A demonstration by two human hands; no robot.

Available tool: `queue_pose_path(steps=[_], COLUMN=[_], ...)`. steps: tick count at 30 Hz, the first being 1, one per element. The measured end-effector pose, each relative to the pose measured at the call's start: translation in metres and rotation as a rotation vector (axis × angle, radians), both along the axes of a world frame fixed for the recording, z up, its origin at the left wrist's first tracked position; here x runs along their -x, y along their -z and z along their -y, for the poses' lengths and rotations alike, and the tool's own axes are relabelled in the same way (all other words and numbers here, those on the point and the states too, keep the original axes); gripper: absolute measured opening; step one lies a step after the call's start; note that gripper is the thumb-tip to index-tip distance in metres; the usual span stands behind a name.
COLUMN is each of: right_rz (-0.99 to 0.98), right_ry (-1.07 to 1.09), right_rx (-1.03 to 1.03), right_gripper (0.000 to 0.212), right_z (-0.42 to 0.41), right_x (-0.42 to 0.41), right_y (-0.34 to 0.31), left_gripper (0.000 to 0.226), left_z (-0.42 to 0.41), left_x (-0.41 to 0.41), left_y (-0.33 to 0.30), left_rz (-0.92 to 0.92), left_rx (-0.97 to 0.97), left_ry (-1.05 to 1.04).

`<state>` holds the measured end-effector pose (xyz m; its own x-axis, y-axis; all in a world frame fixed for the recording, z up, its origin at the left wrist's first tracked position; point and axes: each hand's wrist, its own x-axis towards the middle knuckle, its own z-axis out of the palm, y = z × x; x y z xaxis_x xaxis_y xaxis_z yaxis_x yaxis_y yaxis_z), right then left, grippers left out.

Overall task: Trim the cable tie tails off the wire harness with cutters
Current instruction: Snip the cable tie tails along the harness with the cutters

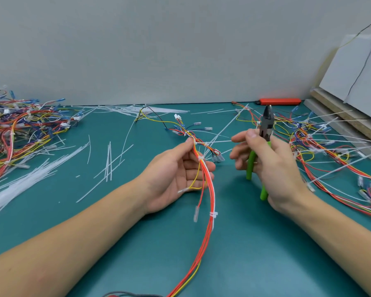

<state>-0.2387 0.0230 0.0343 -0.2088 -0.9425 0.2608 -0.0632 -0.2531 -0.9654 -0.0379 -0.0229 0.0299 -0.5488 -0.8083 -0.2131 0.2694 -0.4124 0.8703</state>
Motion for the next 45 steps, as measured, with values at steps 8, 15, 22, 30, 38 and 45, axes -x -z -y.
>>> queue_pose_path(steps=[8,15,22,30,38,45], right_rz=[-0.115,0.006,-0.138,-0.688,-0.980,-0.906], right_ry=[0.129,0.258,0.329,0.032,0.011,0.044], right_rx=[0.146,0.114,0.352,0.198,-0.021,-0.033], right_gripper=[0.027,0.024,0.024,0.033,0.029,0.023], right_z=[-0.006,0.003,-0.009,-0.014,-0.004,-0.004], right_x=[-0.010,-0.004,-0.004,-0.009,-0.004,-0.001], right_y=[-0.003,0.001,-0.007,0.000,0.008,0.010], left_gripper=[0.028,0.022,0.016,0.014,0.012,0.018], left_z=[0.001,0.001,0.003,0.005,0.007,0.007], left_x=[0.001,0.002,0.001,-0.001,-0.004,-0.005], left_y=[0.000,0.004,0.001,0.000,0.003,0.006], left_rz=[0.014,-0.064,-0.104,-0.119,-0.164,-0.099], left_rx=[-0.018,-0.008,-0.074,-0.116,-0.123,-0.039], left_ry=[-0.050,-0.060,-0.079,-0.058,0.019,0.081])
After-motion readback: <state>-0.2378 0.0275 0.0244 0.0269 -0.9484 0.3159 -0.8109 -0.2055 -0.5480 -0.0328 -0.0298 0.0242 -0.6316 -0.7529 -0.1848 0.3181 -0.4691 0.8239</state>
